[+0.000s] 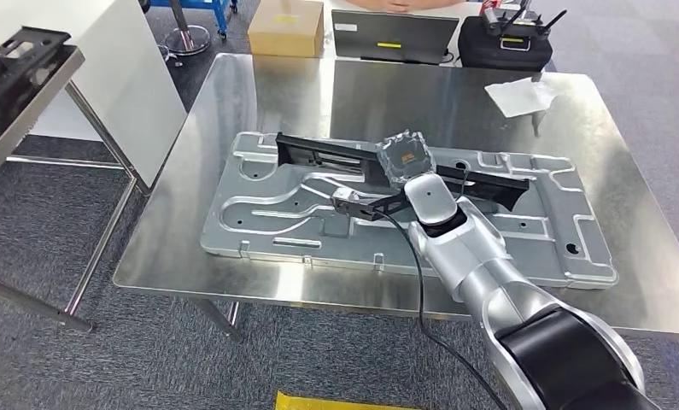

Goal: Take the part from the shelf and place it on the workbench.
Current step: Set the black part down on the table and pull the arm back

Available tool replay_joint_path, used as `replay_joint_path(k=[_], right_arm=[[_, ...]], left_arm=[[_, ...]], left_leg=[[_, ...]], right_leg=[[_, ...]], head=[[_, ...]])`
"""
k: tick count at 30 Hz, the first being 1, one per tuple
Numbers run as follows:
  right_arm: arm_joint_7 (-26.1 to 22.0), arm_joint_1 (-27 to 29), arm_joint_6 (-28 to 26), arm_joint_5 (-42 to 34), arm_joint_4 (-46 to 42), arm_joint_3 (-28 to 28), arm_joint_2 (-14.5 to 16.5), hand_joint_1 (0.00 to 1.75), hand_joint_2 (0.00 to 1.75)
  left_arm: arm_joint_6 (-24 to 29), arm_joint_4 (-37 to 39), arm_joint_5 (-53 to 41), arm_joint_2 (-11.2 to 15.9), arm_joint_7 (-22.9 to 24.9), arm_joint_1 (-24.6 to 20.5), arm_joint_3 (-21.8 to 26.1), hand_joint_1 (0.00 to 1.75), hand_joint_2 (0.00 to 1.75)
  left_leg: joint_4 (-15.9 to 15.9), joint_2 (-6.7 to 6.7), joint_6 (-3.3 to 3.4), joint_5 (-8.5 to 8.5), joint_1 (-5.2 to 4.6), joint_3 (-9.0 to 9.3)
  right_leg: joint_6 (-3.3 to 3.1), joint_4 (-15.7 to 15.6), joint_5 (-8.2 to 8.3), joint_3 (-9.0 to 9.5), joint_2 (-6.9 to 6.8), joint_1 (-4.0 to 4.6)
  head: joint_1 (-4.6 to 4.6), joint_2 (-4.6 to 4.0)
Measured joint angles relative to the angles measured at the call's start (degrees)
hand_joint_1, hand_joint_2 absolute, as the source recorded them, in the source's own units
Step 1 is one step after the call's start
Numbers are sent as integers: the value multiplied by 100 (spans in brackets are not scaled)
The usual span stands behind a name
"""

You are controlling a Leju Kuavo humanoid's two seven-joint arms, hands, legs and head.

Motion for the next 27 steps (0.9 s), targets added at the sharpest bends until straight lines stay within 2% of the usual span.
replay_joint_path(k=[1, 2, 3, 5, 6, 7, 8, 11, 13, 15, 16, 17, 18, 19, 20, 22, 23, 25, 27], right_arm=[[-3, 24, -4, 0, 6, -12, -26, 0, 175], [-7, 43, -9, 0, 10, -20, -43, 0, 175], [-9, 53, -18, 0, 13, -24, -55, 0, 175], [-15, 51, -42, 0, 16, -38, -65, 0, 175], [-19, 49, -54, 0, 19, -46, -66, 0, 175], [-25, 49, -63, 0, 23, -53, -67, 0, 175], [-30, 50, -69, 0, 29, -59, -67, 0, 175], [-50, 54, -79, 0, 48, -83, -68, 0, 175], [-65, 56, -86, -1, 58, -108, -68, 0, 175], [-80, 81, -87, -2, 72, -125, -68, 0, 175], [-89, 102, -90, -2, 78, -134, -68, 0, 175], [-97, 120, -92, -2, 82, -146, -68, 0, 175], [-106, 133, -98, -2, 83, -162, -69, 0, 175], [-114, 141, -104, -1, 78, -180, -69, 0, 175], [-120, 148, -108, -1, 64, -200, -70, 0, 175], [-126, 164, -111, 0, 29, -250, -75, 0, 175], [-128, 173, -114, 0, 9, -273, -82, 0, 175], [-147, 202, -135, 0, -40, -313, -104, 0, 175], [-193, 266, -180, 0, -138, -371, -134, 0, 175]], left_arm=[[4, 0, -11, 0, -2, -1, 0, 0, 0], [7, 0, -21, 0, -14, 0, -1, 0, 0], [8, 0, -16, 0, -26, 0, -1, 0, 0], [9, 0, 10, -1, -49, -4, 2, 0, 0], [12, 0, 23, -2, -50, -10, 4, 0, 0], [19, 0, 25, -2, -50, -15, 6, 0, 0], [27, 0, 23, -3, -49, -18, 6, 0, 0], [43, 0, 16, -11, -42, -23, 4, 0, 0], [37, 0, 12, -13, -42, -22, 4, 0, 0], [9, 0, -1, -9, -39, -17, 4, 0, 0], [-14, 0, -11, -8, -37, -12, 4, 0, 0], [-37, 0, -24, -7, -33, -7, 4, 0, 0], [-56, 0, -37, -7, -30, -3, 4, 0, 0], [-73, 0, -50, -7, -29, -2, 3, 0, 0], [-83, 0, -60, -6, -31, -2, 0, 0, 0], [-99, 0, -72, -5, -37, -6, -11, 0, 0], [-105, 0, -76, -5, -41, -6, -19, 0, 0], [-120, 0, -86, -5, -50, -5, -33, 0, 0], [-132, 0, -98, -6, -68, -8, -47, 0, 0]], left_leg=[[2, 0, 6, -8, -1, 8], [4, -1, 9, -18, -1, 22], [7, -2, 7, -31, -1, 41], [17, -4, -16, -69, -1, 89], [30, -6, -38, -91, -12, 104], [35, -7, -63, -105, -19, 112], [35, -8, -89, -114, -28, 116], [34, -8, -174, -140, -29, 132], [350, -7, -224, -366, -19, 9], [1074, -5, -261, -740, -8, -304], [1409, -4, -275, -859, -5, -453], [1582, -4, -283, -876, -3, -532], [1523, -3, -283, -776, -1, -503], [1252, -3, -275, -592, 1, -376], [848, -3, -260, -380, 2, -188], [190, -6, -214, -151, -19, 126], [46, -8, -189, -130, -31, 189], [0, -11, -127, -129, -38, 197], [-41, 2, -51, -89, -15, 204]], right_leg=[[7, 283, -63, -162, 0, -3], [8, 394, -25, -246, 0, -7], [1, 279, 122, -218, -1, -11], [-36, -445, 550, 95, -2, -12], [-58, -812, 697, 263, -2, 0], [-77, -1058, 771, 377, 0, 12], [-94, -1168, 777, 427, 5, 26], [-164, -1228, 791, 458, 17, 22], [-222, -1281, 818, 491, 6, -12], [-247, -1290, 824, 500, -3, -20], [-250, -1289, 825, 500, -3, -19], [-251, -1287, 823, 503, -1, -18], [-250, -1284, 821, 510, 3, -18], [-245, -1279, 816, 520, 9, -18], [-236, -1272, 808, 529, 15, -18], [-194, -1250, 797, 523, 29, 3], [-167, -1245, 800, 513, 36, 12], [-108, -1256, 822, 504, 44, 19], [-50, -1164, 739, 469, 42, 12]], head=[[0, 0], [0, 0], [0, 0], [1, 0], [1, 0], [2, 0], [1, 0], [1, 0], [0, 0], [-1, 0], [-1, 0], [-1, 0], [-1, -1], [-1, -1], [-1, -1], [-1, 0], [-1, -1], [0, -1], [0, 0]])
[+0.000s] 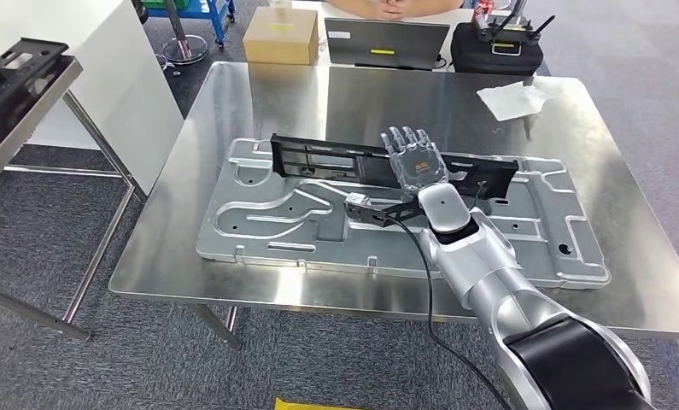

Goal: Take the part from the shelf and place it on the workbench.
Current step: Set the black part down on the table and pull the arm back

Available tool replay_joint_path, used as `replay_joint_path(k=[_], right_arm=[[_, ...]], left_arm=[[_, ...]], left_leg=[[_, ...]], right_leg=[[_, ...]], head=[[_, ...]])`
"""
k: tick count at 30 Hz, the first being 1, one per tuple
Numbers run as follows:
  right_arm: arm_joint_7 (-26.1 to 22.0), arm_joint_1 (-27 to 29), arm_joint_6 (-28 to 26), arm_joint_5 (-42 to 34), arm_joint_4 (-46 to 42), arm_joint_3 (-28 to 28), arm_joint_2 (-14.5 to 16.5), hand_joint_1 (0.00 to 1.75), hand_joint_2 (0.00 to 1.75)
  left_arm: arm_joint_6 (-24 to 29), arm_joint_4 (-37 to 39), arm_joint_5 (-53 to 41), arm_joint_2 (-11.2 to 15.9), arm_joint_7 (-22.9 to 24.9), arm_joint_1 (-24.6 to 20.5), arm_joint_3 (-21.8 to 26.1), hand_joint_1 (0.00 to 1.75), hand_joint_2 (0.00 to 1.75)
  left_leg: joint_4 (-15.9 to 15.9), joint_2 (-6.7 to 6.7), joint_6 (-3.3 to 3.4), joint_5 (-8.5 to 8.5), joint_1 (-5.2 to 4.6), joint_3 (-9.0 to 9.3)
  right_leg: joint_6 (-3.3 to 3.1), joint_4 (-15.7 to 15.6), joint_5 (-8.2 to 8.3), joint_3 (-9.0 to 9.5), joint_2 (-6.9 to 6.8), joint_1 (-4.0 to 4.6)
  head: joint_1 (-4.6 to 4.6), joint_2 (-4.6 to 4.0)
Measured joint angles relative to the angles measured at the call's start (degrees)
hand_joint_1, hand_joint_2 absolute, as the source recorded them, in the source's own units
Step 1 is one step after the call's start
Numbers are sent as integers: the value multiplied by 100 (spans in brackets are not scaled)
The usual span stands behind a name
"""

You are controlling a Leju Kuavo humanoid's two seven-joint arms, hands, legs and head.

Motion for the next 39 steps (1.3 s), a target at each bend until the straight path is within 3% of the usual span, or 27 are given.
replay_joint_path(k=[2, 4, 5, 6, 7, 9, 11, 14, 16, 19, 20, 21, 22, 24, 26, 29, 31, 34, 35, 36, 37, 39], right_arm=[[-46, 92, -30, 0, -197, -107, -38, 0, 175], [-97, 232, -6, 0, -498, -257, -85, 0, 175], [-133, 320, 25, 0, -664, -345, -112, 0, 175], [-175, 414, 59, 0, -852, -448, -145, 0, 175], [-225, 501, 91, -1, -1087, -577, -180, 0, 175], [-334, 635, 131, -9, -1602, -865, -258, 0, 175], [-417, 718, 149, -17, -2075, -1136, -315, 0, 175], [-495, 851, 111, -128, -2598, -1448, -384, 0, 175], [-563, 934, 38, -332, -2918, -1618, -422, 0, 175], [-688, 1097, 47, -765, -3381, -1784, -496, 0, 175], [-734, 1191, 95, -974, -3558, -1829, -526, 0, 175], [-777, 1288, 148, -1182, -3740, -1872, -554, 0, 175], [-811, 1369, 193, -1345, -3911, -1905, -576, 0, 175], [-842, 1451, 235, -1498, -4184, -1953, -611, 0, 175], [-849, 1479, 256, -1538, -4364, -1993, -641, 0, 175], [-903, 1551, 316, -1874, -4568, -2036, -691, 0, 175], [-974, 1614, 371, -2452, -4756, -2053, -766, 0, 175], [-1035, 1760, 381, -3364, -5128, -2072, -985, 0, 175], [-1055, 1840, 375, -3658, -5268, -2079, -1077, 0, 175], [-1084, 1929, 367, -3938, -5420, -2086, -1167, 0, 175], [-1123, 2015, 356, -4191, -5578, -2091, -1251, 0, 175], [-1209, 2135, 324, -4552, -5897, -2099, -1392, 0, 175]], left_arm=[[-17, 0, -16, -1, -20, -3, -18, 0, 0], [-39, 0, -43, -1, -33, 0, -37, 0, 0], [-49, 0, -57, -1, -36, 3, -44, 0, 0], [-64, 0, -73, -1, -39, 7, -52, 0, 0], [-80, 0, -91, -1, -40, 11, -62, 0, 0], [-114, 0, -119, -3, -40, 17, -90, 0, 0], [-132, 0, -136, -7, -36, 19, -124, 0, 0], [-153, 0, -159, -8, -27, 24, -163, 0, 0], [-170, 0, -181, -7, -26, 31, -178, 0, 0], [-192, 0, -197, -1, -27, 39, -190, 0, 0], [-202, 0, -203, 1, -27, 45, -195, 0, 0], [-210, 0, -210, 0, -28, 54, -202, 0, 0], [-216, 0, -218, 0, -28, 61, -210, 0, 0], [-220, 0, -229, 2, -31, 64, -227, 0, 0], [-221, 0, -238, 4, -36, 53, -237, 0, 0], [-229, 0, -245, 3, -42, 52, -257, 0, 0], [-237, 0, -251, 2, -52, 50, -279, 0, 0], [-241, 0, -267, 2, -74, 53, -303, 0, 0], [-241, 0, -270, 2, -77, 61, -308, 0, 0], [-239, 0, -272, 2, -78, 68, -310, 0, 0], [-236, 0, -272, 1, -78, 73, -311, 0, 0], [-228, 0, -268, -2, -78, 74, -311, 0, 0]], left_leg=[[-27, 15, 67, 34, 13, -8], [-25, 16, 95, 43, 8, -31], [-22, 13, 97, 45, 7, -37], [-15, 7, 96, 45, 6, -40], [-5, -1, 91, 42, 6, -41], [25, -16, 67, 27, -7, -46], [50, -24, 21, 14, -28, -70], [53, -24, -63, 7, -28, -93], [265, -19, -119, -154, -23, -184], [1297, -13, -175, -674, -8, -638], [1581, -12, -187, -759, -4, -771], [1672, -12, -196, -735, 0, -815], [1522, -11, -199, -599, 7, -746], [773, -10, -184, -218, 21, -385], [201, -12, -141, -47, 8, -115], [86, -20, -37, -36, -10, -75], [47, -16, 44, -1, 2, -68], [30, -19, 115, 22, 1, -72], [34, -23, 120, 21, -2, -73], [39, -28, 121, 19, -5, -73], [46, -32, 119, 17, -9, -73], [62, -33, 104, 6, -18, -72]], right_leg=[[49, 504, -323, -221, -6, -11], [80, 1285, -687, -572, -9, -20], [88, 1531, -753, -679, -9, -25], [87, 1561, -704, -681, -10, -31], [77, 1348, -552, -565, -10, -36], [28, 543, -191, -148, -15, -28], [-19, 14, -44, 99, -21, -1], [-78, -89, -30, 114, -25, 1], [-142, -141, 3, 133, -31, -34], [-189, -159, 12, 143, -35, -44], [-189, -157, 11, 144, -36, -43], [-188, -153, 8, 145, -35, -43], [-182, -146, 3, 145, -29, -45], [-149, -114, -19, 143, -11, -47], [-92, -71, -38, 119, 8, -29], [2, -64, -34, 94, 17, -19], [62, 107, -167, 26, 6, -39], [116, 1094, -688, -413, -6, -51], [125, 1405, -793, -559, -6, -52], [128, 1539, -794, -625, -7, -52], [120, 1450, -690, -587, -7, -52], [74, 716, -316, -232, -9, -46]], head=[[0, 0], [0, 0], [0, 0], [0, 0], [0, 0], [0, 0], [0, 0], [0, 0], [-1, 0], [-1, 0], [-1, 0], [-1, 0], [-1, 0], [-1, 0], [0, 0], [0, 0], [0, 0], [0, 0], [0, 0], [0, 0], [0, 0], [0, 0]])
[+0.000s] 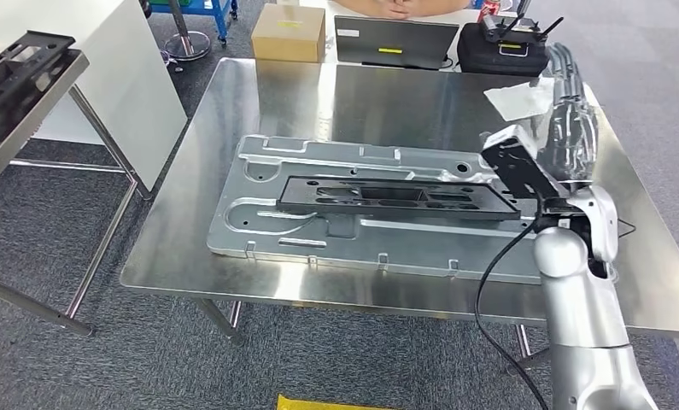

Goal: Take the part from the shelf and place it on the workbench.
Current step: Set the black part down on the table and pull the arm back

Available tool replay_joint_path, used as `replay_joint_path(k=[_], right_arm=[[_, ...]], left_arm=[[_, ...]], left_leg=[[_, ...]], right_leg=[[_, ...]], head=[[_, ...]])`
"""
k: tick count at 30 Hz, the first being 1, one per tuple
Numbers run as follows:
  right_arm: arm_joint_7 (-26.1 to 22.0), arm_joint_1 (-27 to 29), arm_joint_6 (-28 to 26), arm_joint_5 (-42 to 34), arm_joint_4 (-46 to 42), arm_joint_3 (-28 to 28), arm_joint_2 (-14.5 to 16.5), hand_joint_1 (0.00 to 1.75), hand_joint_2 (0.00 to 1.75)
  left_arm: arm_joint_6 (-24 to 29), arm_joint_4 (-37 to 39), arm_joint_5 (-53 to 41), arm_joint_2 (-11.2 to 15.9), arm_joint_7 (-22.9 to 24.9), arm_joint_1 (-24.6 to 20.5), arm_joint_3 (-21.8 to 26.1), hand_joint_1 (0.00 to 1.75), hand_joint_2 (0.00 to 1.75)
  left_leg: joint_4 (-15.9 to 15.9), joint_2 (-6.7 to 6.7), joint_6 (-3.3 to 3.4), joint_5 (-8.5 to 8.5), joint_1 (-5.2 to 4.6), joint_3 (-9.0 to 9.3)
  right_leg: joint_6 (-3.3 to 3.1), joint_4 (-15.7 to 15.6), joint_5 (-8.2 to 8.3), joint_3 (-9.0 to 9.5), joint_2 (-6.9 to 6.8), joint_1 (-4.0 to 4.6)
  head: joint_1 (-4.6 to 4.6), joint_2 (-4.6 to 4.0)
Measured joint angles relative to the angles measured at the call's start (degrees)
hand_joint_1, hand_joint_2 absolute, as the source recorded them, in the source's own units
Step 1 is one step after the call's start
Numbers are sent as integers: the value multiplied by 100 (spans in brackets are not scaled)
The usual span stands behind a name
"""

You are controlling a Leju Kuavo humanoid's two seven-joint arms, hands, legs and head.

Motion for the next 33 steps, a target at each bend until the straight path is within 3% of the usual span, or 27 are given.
replay_joint_path(k=[2, 3, 7, 9, 11, 12, 13, 14, 16, 18, 20, 22, 24, 26, 27, 28, 29, 31, 33], right_arm=[[-47, 58, -28, -157, -248, -7, -106, 0, 175], [-57, 86, -39, -186, -338, -10, -147, 0, 175], [-140, 213, -127, -487, -606, -16, -259, 0, 175], [-243, 264, -185, -837, -733, -16, -310, 0, 175], [-357, 354, -223, -1245, -848, -16, -371, 0, 175], [-419, 422, -237, -1470, -910, -16, -403, 0, 175], [-500, 503, -247, -1745, -986, -15, -438, 0, 175], [-594, 600, -244, -2074, -1083, -15, -478, 0, 175], [-815, 847, -131, -2850, -1316, -14, -575, 0, 175], [-1018, 1167, 52, -3533, -1557, -14, -673, 0, 87], [-1142, 1476, 168, -3857, -1745, -14, -743, 0, 0], [-1186, 1744, 251, -3948, -1894, -14, -805, 0, 0], [-1226, 2045, 346, -4020, -2038, -27, -868, 0, 0], [-1270, 2337, 419, -4073, -2148, -55, -897, 0, 0], [-1284, 2446, 440, -4084, -2185, -71, -904, 0, 0], [-1289, 2525, 447, -4070, -2216, -86, -908, 0, 0], [-1290, 2599, 439, -4026, -2253, -108, -912, 0, 0], [-1301, 2808, 393, -3881, -2381, -200, -915, 0, 0], [-1371, 3151, 337, -3753, -2583, -369, -903, 0, 0]], left_arm=[[4, 0, 3, -7, 0, -6, 0, 0, 0], [6, 0, 5, -10, 0, -7, 0, 0, 0], [30, 0, 43, -14, -4, -10, 0, 0, 0], [68, 0, 94, -17, -23, -8, 3, 0, 0], [120, 0, 134, -18, -49, -2, 11, 0, 0], [137, 0, 148, -18, -61, 4, 15, 0, 0], [147, 0, 163, -18, -74, 8, 20, 0, 0], [150, 0, 180, -18, -90, 11, 27, 0, 0], [138, 0, 235, -18, -134, 10, 52, 0, 0], [122, 0, 290, -20, -176, 13, 98, 0, 0], [117, 0, 322, -23, -198, 22, 141, 0, 0], [116, 0, 344, -36, -209, 19, 166, 0, 0], [113, 0, 358, -51, -219, 11, 179, 0, 0], [108, 0, 361, -57, -224, 17, 185, 0, 0], [107, 0, 360, -59, -225, 21, 188, 0, 0], [104, 0, 358, -61, -226, 22, 190, 0, 0], [97, 0, 350, -62, -229, 20, 192, 0, 0], [70, 0, 314, -70, -236, 11, 191, 0, 0], [38, 0, 264, -80, -243, 11, 187, 0, 0]], left_leg=[[17, 4, -37, -15, -26, -9], [19, 6, -61, -18, -32, -12], [104, 11, -176, -103, -39, -42], [617, 15, -220, -429, -25, -252], [1361, 17, -248, -783, -13, -563], [1572, 18, -257, -836, -9, -646], [1567, 18, -260, -780, -5, -626], [1325, 19, -256, -626, -1, -492], [530, 17, -225, -293, -4, -69], [79, 10, -172, -159, -24, 149], [40, 7, -110, -129, -41, 137], [-5, 24, -19, -59, -28, 116], [-49, 39, 64, 22, -14, 62], [-48, 38, 89, 94, -22, -39], [-41, 40, 85, 133, -26, -99], [-32, 43, 77, 173, -29, -162], [-20, 47, 64, 214, -31, -228], [10, 47, 34, 292, -34, -337], [16, 21, -17, 374, -41, -378]], right_leg=[[-57, -640, 223, 309, -2, 32], [-80, -761, 244, 362, -1, 50], [-176, -830, 290, 375, -5, 21], [-226, -859, 310, 388, -25, 4], [-242, -854, 309, 384, -37, 12], [-243, -849, 308, 382, -40, 15], [-240, -839, 311, 381, -43, 15], [-235, -824, 311, 382, -44, 14], [-207, -787, 304, 377, -45, 22], [-159, -762, 306, 359, -45, 37], [-94, -767, 340, 342, -43, 40], [-24, -706, 252, 313, -36, 22], [31, -275, -154, 166, -30, -1], [69, 447, -633, -65, -29, -12], [81, 700, -747, -117, -29, -16], [85, 772, -749, -78, -30, -17], [81, 622, -647, 81, -31, -17], [48, -145, -413, 652, -33, -10], [-7, -770, -328, 1079, -33, 19]], head=[[0, 0], [0, 0], [-1, 0], [-1, 0], [-1, 0], [-1, 0], [-1, 0], [0, 0], [0, 0], [0, 0], [0, 0], [-1, 0], [0, 0], [0, 0], [0, 0], [0, 0], [0, 0], [0, 0], [-6, 0]])
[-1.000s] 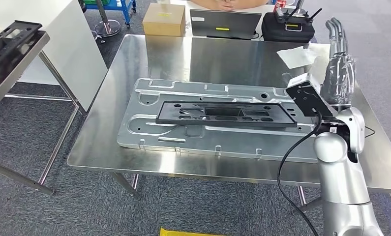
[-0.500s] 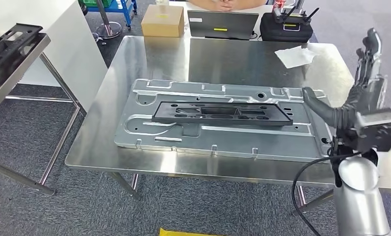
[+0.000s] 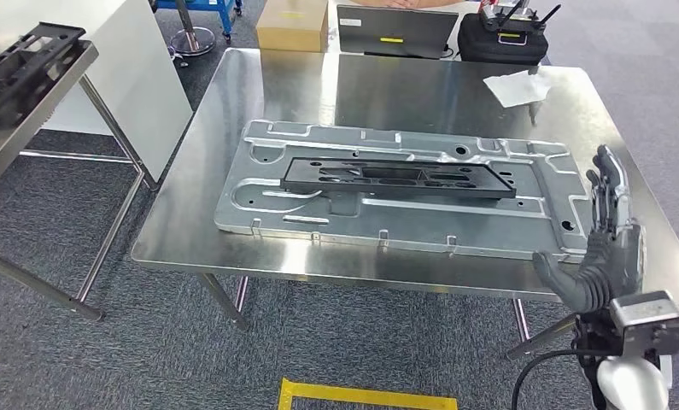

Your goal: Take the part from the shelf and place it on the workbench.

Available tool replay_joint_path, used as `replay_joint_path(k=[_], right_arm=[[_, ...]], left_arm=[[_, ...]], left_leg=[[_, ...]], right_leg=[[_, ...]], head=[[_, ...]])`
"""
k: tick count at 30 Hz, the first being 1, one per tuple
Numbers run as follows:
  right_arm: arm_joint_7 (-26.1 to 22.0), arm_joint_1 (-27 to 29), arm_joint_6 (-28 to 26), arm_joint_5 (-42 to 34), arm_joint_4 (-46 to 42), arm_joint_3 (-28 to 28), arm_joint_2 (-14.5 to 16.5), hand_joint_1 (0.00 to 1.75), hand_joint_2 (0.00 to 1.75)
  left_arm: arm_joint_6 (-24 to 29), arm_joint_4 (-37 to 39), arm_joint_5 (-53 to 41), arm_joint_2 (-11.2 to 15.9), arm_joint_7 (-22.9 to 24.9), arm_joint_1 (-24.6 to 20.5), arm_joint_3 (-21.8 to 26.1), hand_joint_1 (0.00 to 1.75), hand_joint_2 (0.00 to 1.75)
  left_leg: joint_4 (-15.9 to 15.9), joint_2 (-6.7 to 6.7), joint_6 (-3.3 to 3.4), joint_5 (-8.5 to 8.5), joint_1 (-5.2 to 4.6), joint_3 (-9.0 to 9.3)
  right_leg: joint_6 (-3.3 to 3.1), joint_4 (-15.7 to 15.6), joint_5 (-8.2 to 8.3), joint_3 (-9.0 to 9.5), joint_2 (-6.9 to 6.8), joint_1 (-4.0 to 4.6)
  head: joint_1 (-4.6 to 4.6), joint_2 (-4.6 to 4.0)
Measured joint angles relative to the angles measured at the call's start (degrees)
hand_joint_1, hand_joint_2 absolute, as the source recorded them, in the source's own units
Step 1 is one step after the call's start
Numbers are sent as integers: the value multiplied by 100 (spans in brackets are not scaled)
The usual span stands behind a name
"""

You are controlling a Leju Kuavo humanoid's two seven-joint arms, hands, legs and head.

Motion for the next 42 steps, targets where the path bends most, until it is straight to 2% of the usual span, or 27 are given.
replay_joint_path(k=[3, 4, 6, 8, 9, 10, 11, 13, 15, 17, 19, 20, 22, 23, 24, 25, 26, 27, 29, 31, 32, 34, 35, 37, 39, 40, 42], right_arm=[[-285, 690, -83, 111, -325, -344, 64, 0, 0], [-442, 991, -86, 140, -452, -498, 127, 0, 0], [-782, 1622, 22, 209, -724, -879, 362, 0, 0], [-1030, 2099, 220, 336, -962, -1306, 710, 0, 0], [-1108, 2280, 305, 423, -1072, -1521, 905, 0, 0], [-1163, 2428, 373, 510, -1170, -1718, 1092, 0, 0], [-1197, 2548, 433, 590, -1256, -1903, 1265, 0, 0], [-1233, 2708, 565, 708, -1396, -2242, 1571, 0, 0], [-1242, 2792, 726, 762, -1498, -2538, 1822, 0, 0], [-1245, 2830, 915, 778, -1564, -2812, 2033, 0, 0], [-1238, 2838, 1120, 794, -1586, -3104, 2238, 0, 0], [-1232, 2837, 1229, 816, -1585, -3256, 2340, 0, 0], [-1203, 2819, 1467, 881, -1554, -3523, 2508, 0, 0], [-1167, 2795, 1619, 905, -1505, -3645, 2587, 0, 0], [-1119, 2758, 1791, 927, -1416, -3763, 2666, 0, 0], [-1079, 2710, 1947, 977, -1286, -3876, 2746, 0, 0], [-1048, 2647, 2069, 1069, -1118, -3983, 2818, 0, 0], [-1041, 2566, 2135, 1226, -898, -4084, 2876, 0, 0], [-998, 2351, 2268, 1508, -336, -4250, 2940, 0, 0], [-942, 2086, 2561, 1556, 430, -4403, 2958, 0, 0], [-925, 1943, 2673, 1569, 886, -4489, 2957, 0, 0], [-965, 1659, 2588, 1815, 1897, -4676, 2944, 0, 0], [-1010, 1523, 2390, 2028, 2396, -4758, 2918, 0, 0], [-1109, 1223, 1565, 2636, 3671, -4897, 2786, 0, 0], [-1019, 925, 530, 3265, 5251, -5019, 2542, 0, 0], [-853, 798, 189, 3453, 6039, -5085, 2410, 0, 0], [-335, 613, 36, 3496, 7237, -5221, 2236, 0, 0]], left_arm=[[-34, 0, -85, -10, -18, 26, -13, 0, 0], [-44, 0, -126, -13, -30, 37, -22, 0, 0], [-70, 1, -206, -20, -60, 67, -50, 0, 0], [-104, 1, -292, -25, -85, 84, -89, 0, 0], [-124, 1, -335, -25, -94, 83, -115, 0, 0], [-138, 1, -375, -25, -99, 81, -146, 0, 0], [-150, 1, -407, -25, -102, 79, -178, 0, 0], [-163, 1, -454, -25, -99, 66, -226, 0, 0], [-171, 0, -485, -24, -86, 25, -274, 0, 0], [-178, 0, -501, -22, -66, -18, -321, 0, 0], [-178, 0, -506, -27, -38, -19, -342, 0, 0], [-174, 0, -507, -31, -20, -14, -346, 0, 0], [-161, 0, -503, -41, 3, -22, -349, 0, 0], [-151, 0, -497, -44, 8, -32, -349, 0, 0], [-138, 0, -486, -47, 10, -42, -349, 0, 0], [-124, 0, -468, -52, 13, -45, -349, 0, 0], [-108, 0, -449, -58, 15, -44, -347, 0, 0], [-88, 0, -426, -67, 17, -41, -344, 0, 0], [-41, 1, -390, -109, 18, -46, -335, 0, 0], [7, 2, -370, -154, 9, -62, -329, 0, 0], [29, 2, -367, -167, 5, -63, -326, 0, 0], [76, 2, -362, -168, 4, -39, -310, 0, 0], [102, 2, -363, -170, 10, -21, -301, 0, 0], [179, 2, -384, -174, 38, -3, -290, 0, 0], [272, 2, -418, -178, 74, -8, -290, 0, 0], [314, 2, -432, -176, 84, -10, -290, 0, 0], [378, 2, -438, -169, 82, 4, -289, 0, 0]], left_leg=[[-45, -45, -106, 127, 14, -2], [-19, -53, -138, 74, 22, -26], [322, -48, -191, -377, 39, -132], [1030, -20, -236, -1002, 57, -257], [1359, -16, -258, -1154, 62, -271], [1564, -14, -275, -1164, 64, -222], [1593, -6, -287, -1052, 65, -88], [1094, 79, -286, -779, 67, 444], [262, 245, -241, -863, 30, 1047], [-168, 292, -146, -1006, -14, 1265], [-196, 215, -41, -905, -11, 1183], [-204, 184, 4, -833, -7, 1122], [-214, 123, 70, -675, -1, 952], [-210, 81, 88, -599, -8, 854], [-204, 31, 94, -519, -17, 755], [-196, -22, 92, -441, -26, 654], [-184, -83, 86, -364, -35, 552], [-172, -147, 77, -287, -44, 452], [-151, -267, 48, -144, -57, 285], [-150, -376, 3, -2, -52, 194], [-166, -436, -31, 69, -41, 171], [-200, -544, -101, 182, -24, 124], [-151, -506, -128, 115, -25, 76], [266, -281, -171, -357, -16, -94], [1023, -89, -242, -863, 20, -285], [1367, -48, -283, -904, 47, -333], [1574, 3, -354, -609, 101, -187]], right_leg=[[-106, -166, 81, 32, -17, 20], [-153, -191, 133, 4, -49, 10], [-245, -232, 260, -95, -125, -16], [-283, -224, 375, -248, -177, -4], [-281, -212, 433, -337, -204, 0], [-278, -193, 490, -430, -235, 2], [-270, -165, 543, -528, -268, 2], [-241, -93, 629, -703, -332, 3], [-185, -19, 699, -806, -397, 17], [-116, 2, 779, -826, -487, 28], [-37, 15, 796, -843, -495, 10], [1, 100, 664, -881, -405, -2], [57, 579, 106, -1028, -150, -21], [63, 927, -191, -1104, -77, -20], [61, 1255, -372, -1148, -46, -20], [49, 1468, -404, -1131, -35, -19], [26, 1516, -302, -1034, -22, -15], [-11, 1372, -123, -841, 5, -6], [-140, 613, 89, -227, 243, 31], [-226, -144, 1, 275, 479, 71], [-240, -333, -47, 380, 506, 93], [-240, -416, 37, 350, 351, 101], [-263, -443, 102, 303, 273, 83], [-300, -487, 242, 164, 105, 42], [-296, -487, 356, 10, -58, 33], [-274, -476, 405, -65, -153, 28], [-231, -417, 475, -212, -340, 13]], head=[[-1, 0], [-2, 0], [-2, 0], [-2, 0], [-2, 0], [-2, 0], [-2, 0], [-2, -1], [-3, -1], [-3, 0], [-3, 0], [-3, 0], [-3, 0], [-2, 0], [-2, 0], [-2, 0], [-2, 0], [-3, 0], [-3, 0], [-5, 0], [-5, 0], [-4, 0], [-5, 0], [-6, 0], [-7, 0], [-7, 0], [-7, 0]])
